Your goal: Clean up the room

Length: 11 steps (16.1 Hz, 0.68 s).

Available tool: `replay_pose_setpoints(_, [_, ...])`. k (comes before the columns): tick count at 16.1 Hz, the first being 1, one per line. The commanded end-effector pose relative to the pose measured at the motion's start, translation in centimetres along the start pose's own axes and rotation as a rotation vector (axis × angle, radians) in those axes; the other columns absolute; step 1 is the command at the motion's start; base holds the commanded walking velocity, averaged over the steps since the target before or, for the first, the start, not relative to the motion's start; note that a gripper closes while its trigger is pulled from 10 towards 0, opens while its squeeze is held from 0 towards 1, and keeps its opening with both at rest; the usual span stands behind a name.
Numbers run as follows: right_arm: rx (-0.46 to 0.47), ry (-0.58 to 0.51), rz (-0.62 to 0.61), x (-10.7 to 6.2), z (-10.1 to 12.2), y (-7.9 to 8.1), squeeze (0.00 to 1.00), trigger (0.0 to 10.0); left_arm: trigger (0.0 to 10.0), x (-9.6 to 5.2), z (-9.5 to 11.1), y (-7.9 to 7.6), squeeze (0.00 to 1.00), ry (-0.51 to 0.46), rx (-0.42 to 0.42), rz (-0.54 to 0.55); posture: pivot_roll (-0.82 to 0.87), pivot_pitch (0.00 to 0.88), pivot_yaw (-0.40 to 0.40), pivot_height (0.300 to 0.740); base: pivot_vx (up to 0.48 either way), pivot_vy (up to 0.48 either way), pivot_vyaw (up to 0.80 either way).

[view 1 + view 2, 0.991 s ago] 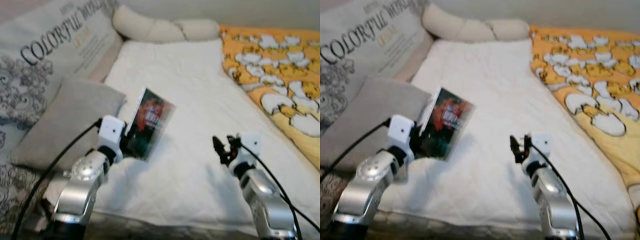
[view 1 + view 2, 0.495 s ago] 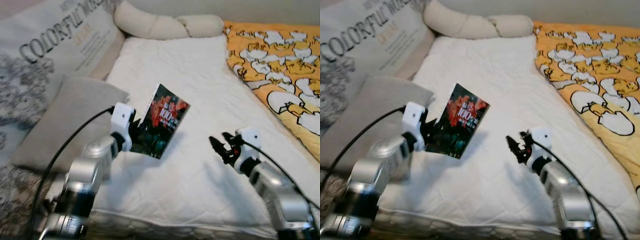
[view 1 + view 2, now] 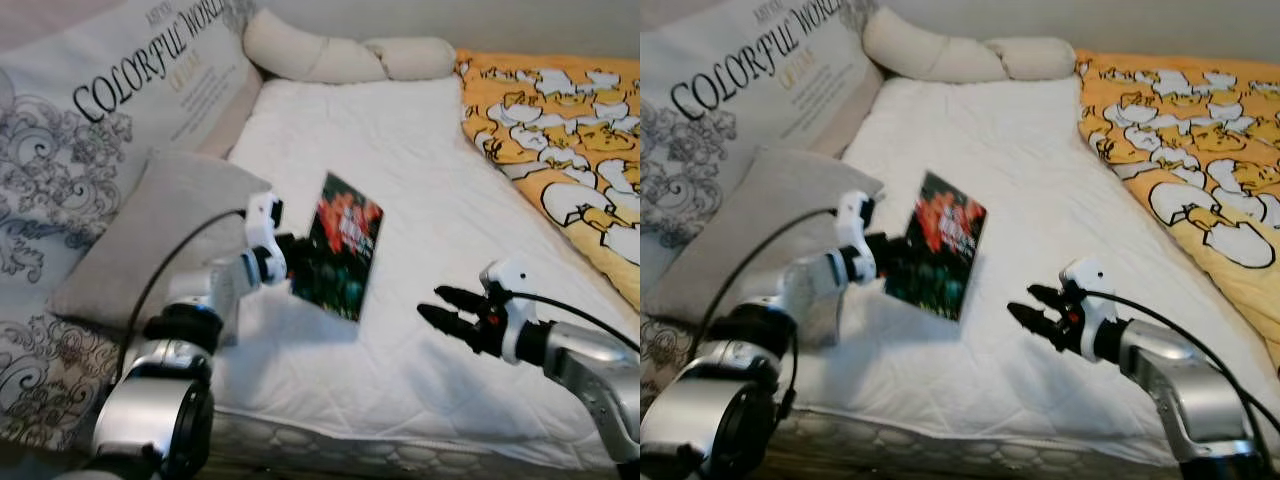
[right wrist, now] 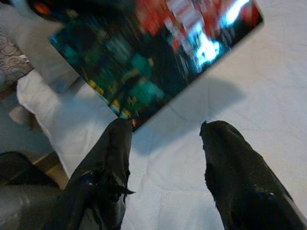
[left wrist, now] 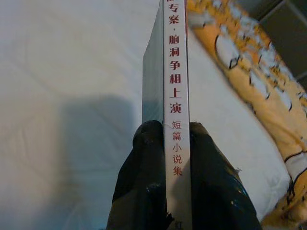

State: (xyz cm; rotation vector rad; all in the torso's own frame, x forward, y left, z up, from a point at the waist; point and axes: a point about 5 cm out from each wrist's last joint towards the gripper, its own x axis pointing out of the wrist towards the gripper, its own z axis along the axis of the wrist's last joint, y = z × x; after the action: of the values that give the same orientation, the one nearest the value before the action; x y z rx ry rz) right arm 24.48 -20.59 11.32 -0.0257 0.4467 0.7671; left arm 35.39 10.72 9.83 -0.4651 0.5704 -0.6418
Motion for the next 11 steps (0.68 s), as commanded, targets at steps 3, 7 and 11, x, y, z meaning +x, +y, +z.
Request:
replay_pose_setpoints(3, [-0.013,0.031,0.071,-0.7,0.5,0.8,0.00,10.0,10.0,0.8,-0.4,0.3,0.00,0.013,0.008,0.051,-0.16,0.000,0.058,0.740,0.000,0.000,0.00])
replay_pose_setpoints(7, [-0.023,0.080,0.090,-1.4,0.4,1.4,0.00,10.0,10.0,1.6,-2.9,0.6,0.00,0.090,0.113,0.145,-0.22,0.000,0.034,0.740,0.000,0.000,0.00])
replay_pose_setpoints(11, [-0.015,0.096,0.108,-1.7,0.4,2.3,0.00,10.0,10.0,1.3,-3.3,1.6,0.80,0.102,0.224,0.241,-0.25,0.000,0.040,0.740,0.000,0.000,0.00])
